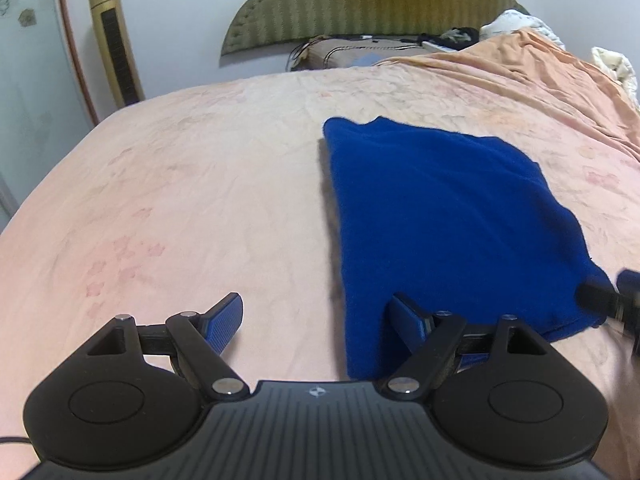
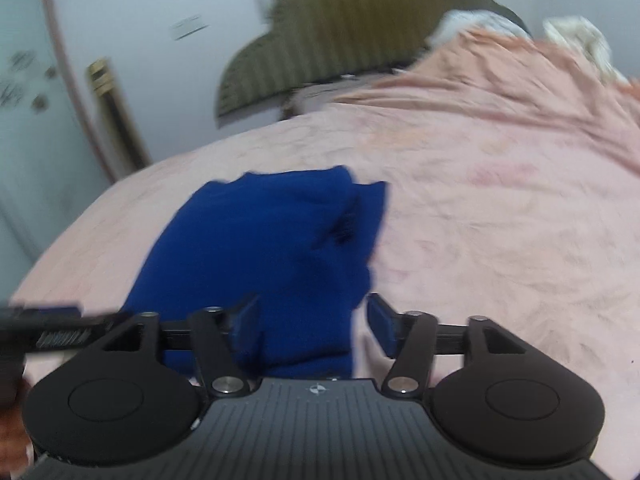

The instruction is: Fold small clothes

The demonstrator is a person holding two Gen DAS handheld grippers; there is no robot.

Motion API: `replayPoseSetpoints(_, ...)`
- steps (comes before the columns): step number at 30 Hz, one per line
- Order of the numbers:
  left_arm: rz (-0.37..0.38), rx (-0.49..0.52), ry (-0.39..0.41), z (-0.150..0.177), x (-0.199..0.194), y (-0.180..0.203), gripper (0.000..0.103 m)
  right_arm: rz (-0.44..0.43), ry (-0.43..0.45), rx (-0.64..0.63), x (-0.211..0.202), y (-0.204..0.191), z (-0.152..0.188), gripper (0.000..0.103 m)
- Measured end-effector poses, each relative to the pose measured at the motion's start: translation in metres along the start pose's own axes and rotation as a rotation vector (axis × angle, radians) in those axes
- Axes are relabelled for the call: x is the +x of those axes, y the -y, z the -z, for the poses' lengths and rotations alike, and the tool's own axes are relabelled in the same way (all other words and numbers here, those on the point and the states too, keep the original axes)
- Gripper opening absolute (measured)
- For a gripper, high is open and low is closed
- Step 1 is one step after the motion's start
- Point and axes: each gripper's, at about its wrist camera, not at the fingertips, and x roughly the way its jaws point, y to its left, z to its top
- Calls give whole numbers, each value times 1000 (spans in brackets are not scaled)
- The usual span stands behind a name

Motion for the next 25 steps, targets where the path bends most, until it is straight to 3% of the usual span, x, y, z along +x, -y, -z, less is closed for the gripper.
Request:
replayPoseSetpoints(3,3,-19,-21,7,0,-1,81,36,-15,-124,-4,-23,10,90)
replayPoseSetpoints(6,0,-13,-23,15,-5,2,81,68,-29,-217,-6,-40,18,96)
replayPoseSetpoints(25,-6,-3,-49,47,-25,4,82,66,-63,-263,-28,-55,44,99)
